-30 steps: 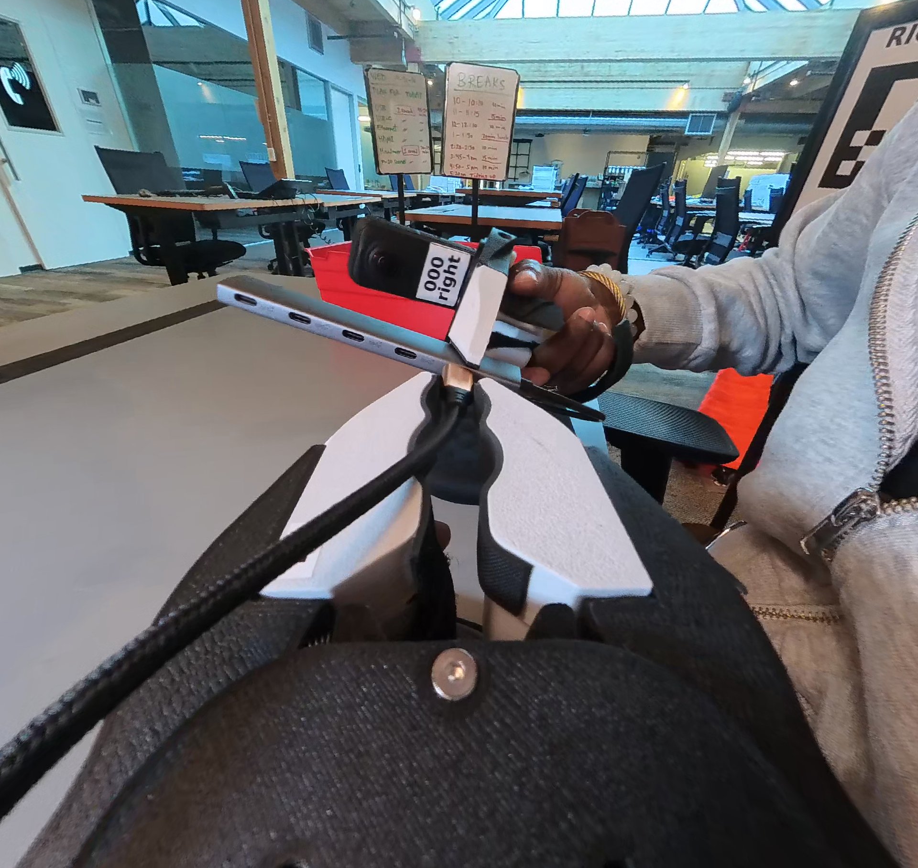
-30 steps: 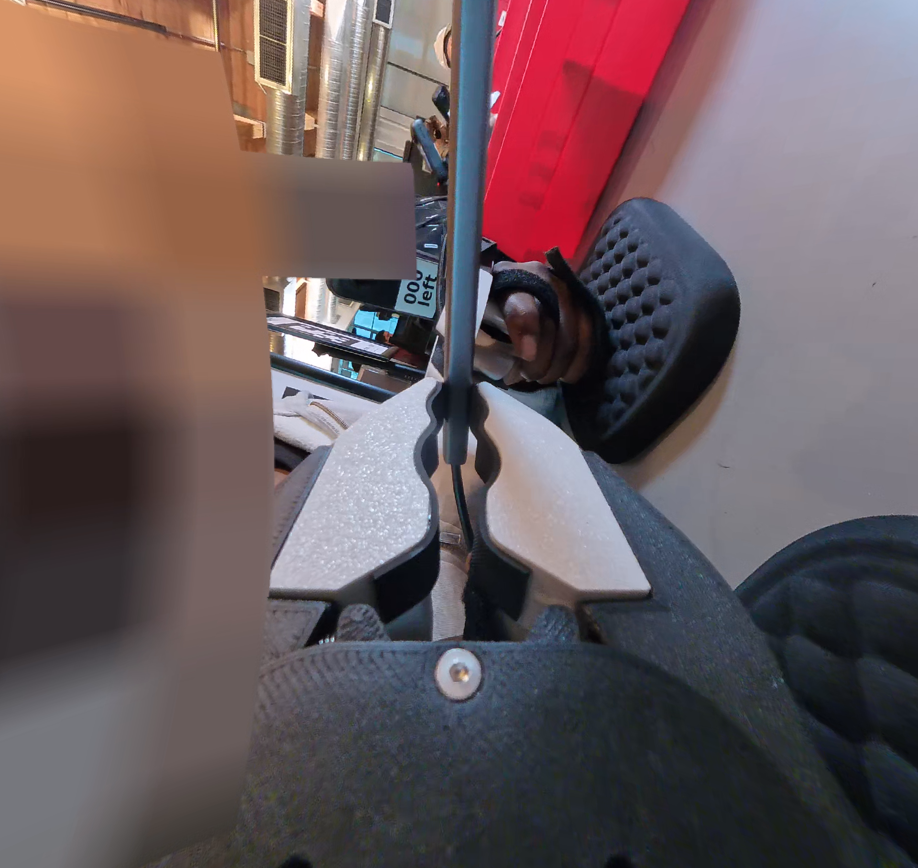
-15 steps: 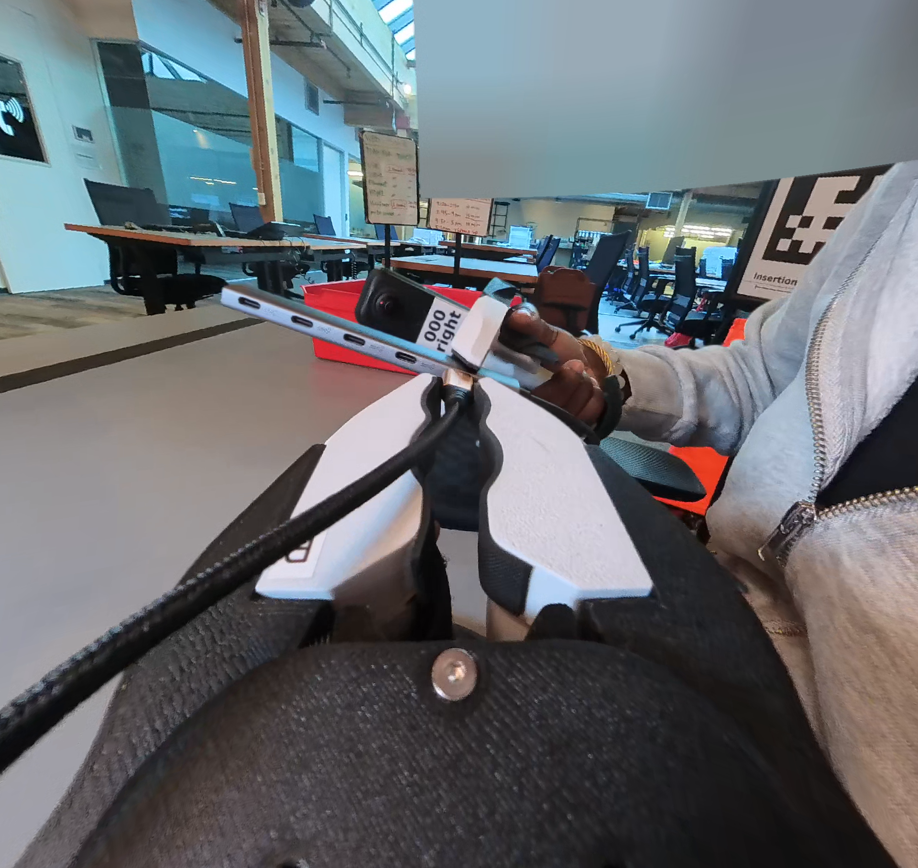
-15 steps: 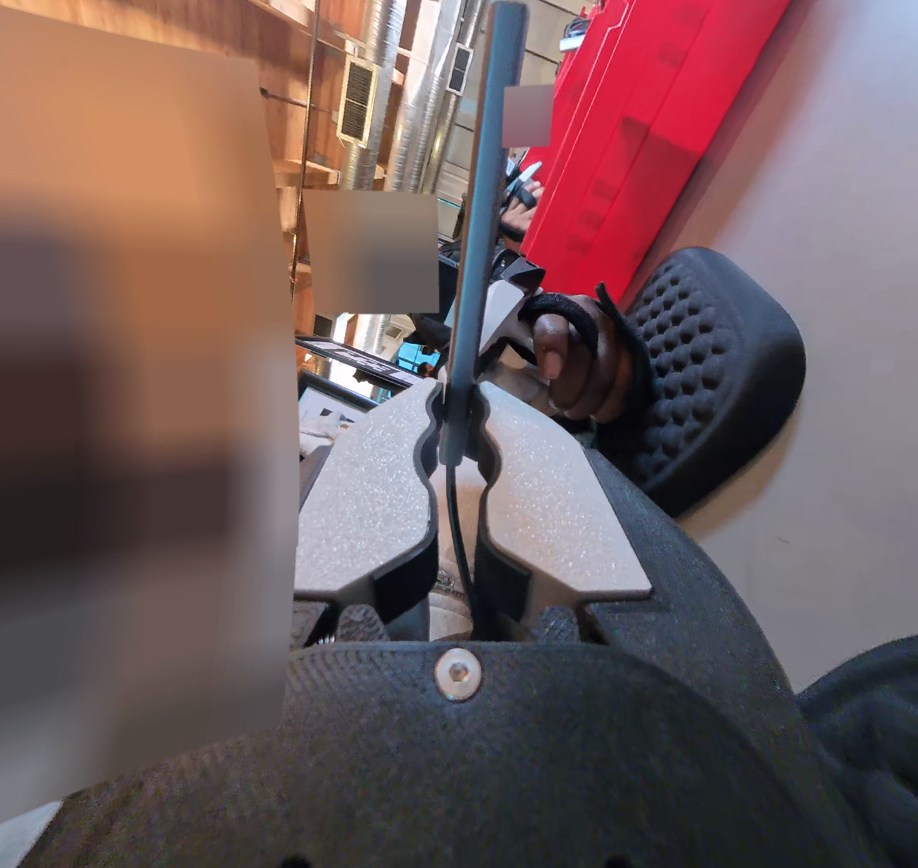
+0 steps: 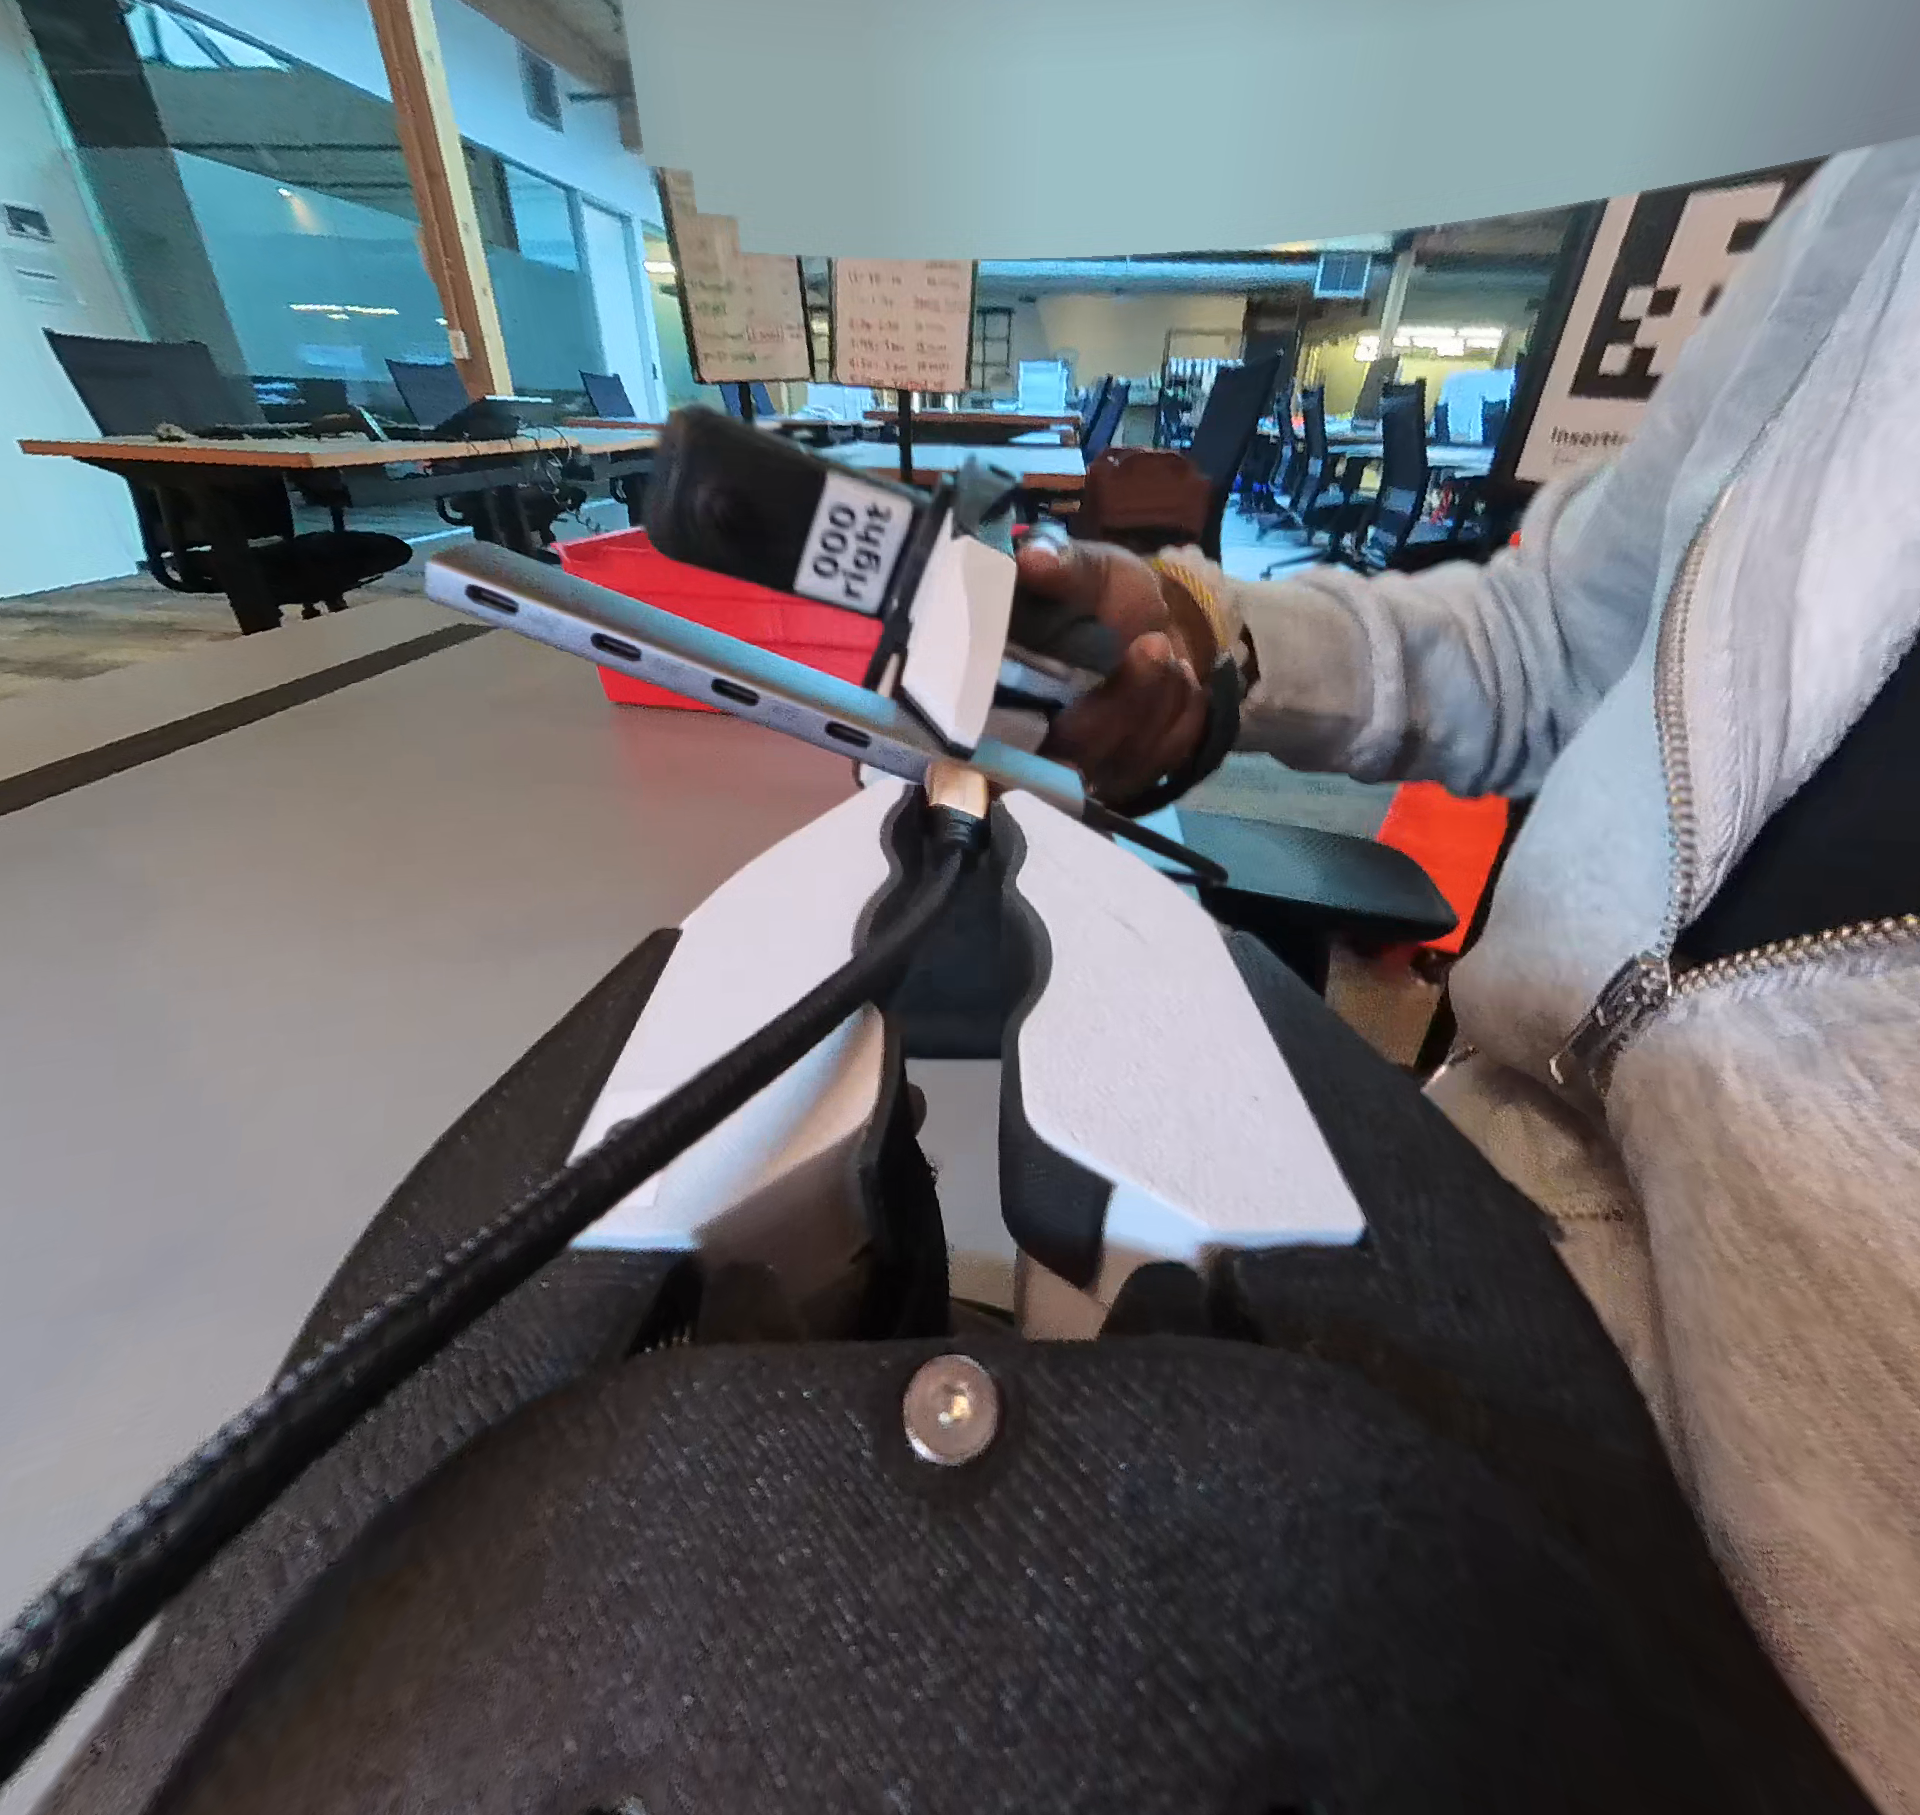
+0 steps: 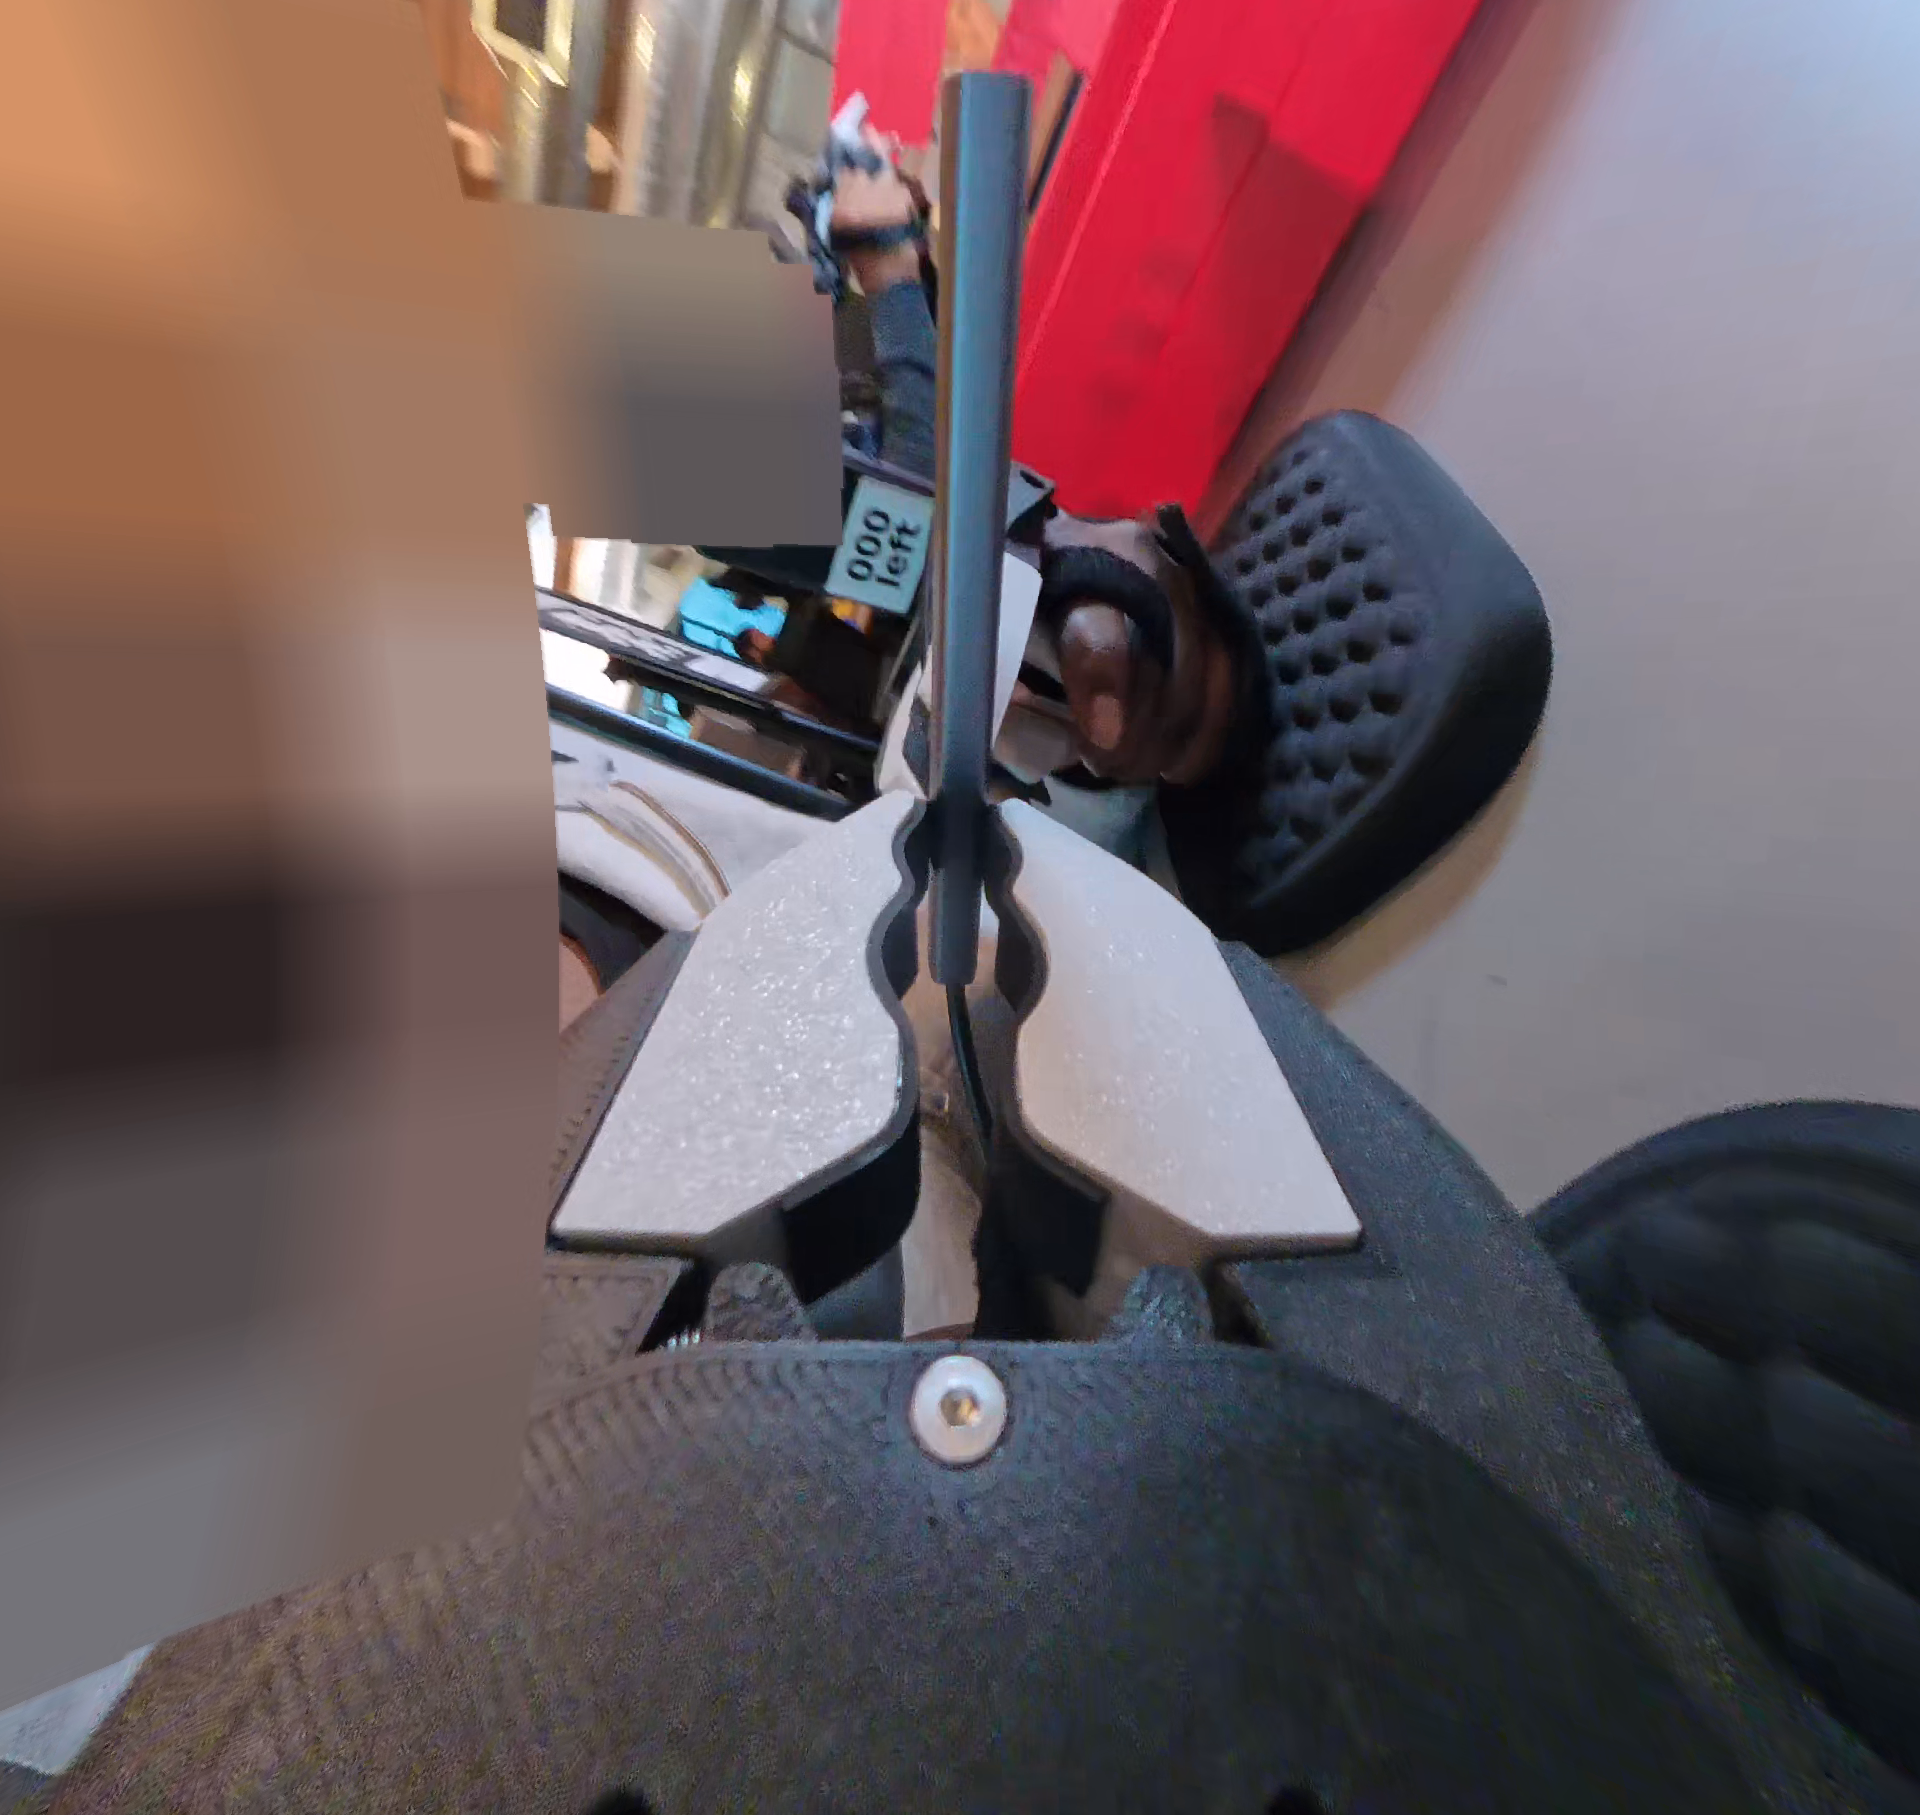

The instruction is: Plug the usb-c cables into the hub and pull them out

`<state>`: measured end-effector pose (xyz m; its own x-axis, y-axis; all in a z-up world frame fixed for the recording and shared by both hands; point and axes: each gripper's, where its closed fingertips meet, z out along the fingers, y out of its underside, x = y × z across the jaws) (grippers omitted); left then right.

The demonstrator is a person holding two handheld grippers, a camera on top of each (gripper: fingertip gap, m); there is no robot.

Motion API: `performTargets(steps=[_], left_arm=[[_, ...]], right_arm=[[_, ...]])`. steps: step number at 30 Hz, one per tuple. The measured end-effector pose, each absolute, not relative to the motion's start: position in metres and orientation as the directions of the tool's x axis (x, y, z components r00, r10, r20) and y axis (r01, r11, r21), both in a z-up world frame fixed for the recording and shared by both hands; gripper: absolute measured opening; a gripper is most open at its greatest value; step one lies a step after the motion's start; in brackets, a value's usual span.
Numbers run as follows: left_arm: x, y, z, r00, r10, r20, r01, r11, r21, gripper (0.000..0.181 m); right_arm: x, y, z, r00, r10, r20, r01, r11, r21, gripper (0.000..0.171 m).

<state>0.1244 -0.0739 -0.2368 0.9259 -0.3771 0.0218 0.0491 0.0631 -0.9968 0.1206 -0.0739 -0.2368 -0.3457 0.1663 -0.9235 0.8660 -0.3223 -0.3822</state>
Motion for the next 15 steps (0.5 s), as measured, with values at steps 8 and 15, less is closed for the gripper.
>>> performTargets(steps=[8, 15], left_arm=[[0.124, -0.071, -0.241, 0.929, -0.369, 0.023, 0.039, 0.035, -0.999, 0.013], [0.12, -0.074, -0.235, 0.929, -0.366, 0.045, 0.079, 0.077, -0.994, 0.013]], right_arm=[[0.119, -0.073, -0.24, -0.259, 0.187, -0.947, 0.915, -0.266, -0.303, 0.009], [0.114, -0.077, -0.233, -0.317, 0.185, -0.93, 0.88, -0.308, -0.361, 0.009]])
